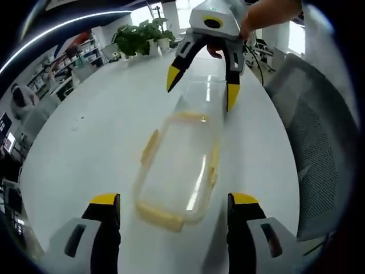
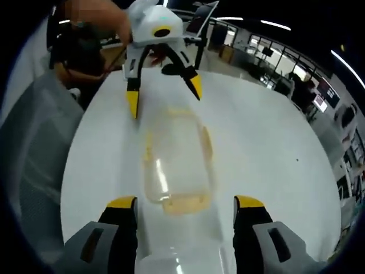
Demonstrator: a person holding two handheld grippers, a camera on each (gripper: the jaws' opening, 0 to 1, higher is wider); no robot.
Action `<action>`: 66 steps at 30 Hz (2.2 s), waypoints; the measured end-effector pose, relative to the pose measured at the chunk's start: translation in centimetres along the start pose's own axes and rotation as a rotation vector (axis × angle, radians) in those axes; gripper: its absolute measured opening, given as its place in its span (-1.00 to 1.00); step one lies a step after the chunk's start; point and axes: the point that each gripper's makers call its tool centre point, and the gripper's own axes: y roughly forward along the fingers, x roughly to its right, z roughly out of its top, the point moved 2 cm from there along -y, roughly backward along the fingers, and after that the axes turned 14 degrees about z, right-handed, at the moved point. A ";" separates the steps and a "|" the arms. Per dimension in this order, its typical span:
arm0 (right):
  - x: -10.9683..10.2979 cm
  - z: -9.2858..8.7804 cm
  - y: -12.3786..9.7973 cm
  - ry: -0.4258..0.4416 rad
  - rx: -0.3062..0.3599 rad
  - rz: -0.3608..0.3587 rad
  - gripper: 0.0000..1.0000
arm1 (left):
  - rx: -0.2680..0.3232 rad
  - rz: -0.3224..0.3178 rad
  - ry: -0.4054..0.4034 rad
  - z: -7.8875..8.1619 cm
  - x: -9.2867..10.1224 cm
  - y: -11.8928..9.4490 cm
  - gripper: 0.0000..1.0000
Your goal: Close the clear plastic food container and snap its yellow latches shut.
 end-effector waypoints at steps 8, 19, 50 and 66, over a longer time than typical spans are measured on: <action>0.1 -0.3 1.0 -0.016 -0.046 0.044 0.36 | -0.030 -0.025 0.077 -0.7 -0.5 0.5 0.51; 0.4 -0.9 2.1 -0.013 -0.094 0.095 0.36 | -0.063 -0.054 0.157 -1.7 -0.9 1.1 0.42; 1.3 -1.8 3.4 -0.018 -0.152 0.195 0.20 | -0.088 -0.153 0.248 -2.7 -1.5 2.3 0.18; 1.5 -2.0 3.3 -0.003 -0.186 0.229 -0.01 | -0.092 -0.241 0.216 -3.1 -0.8 2.2 -0.04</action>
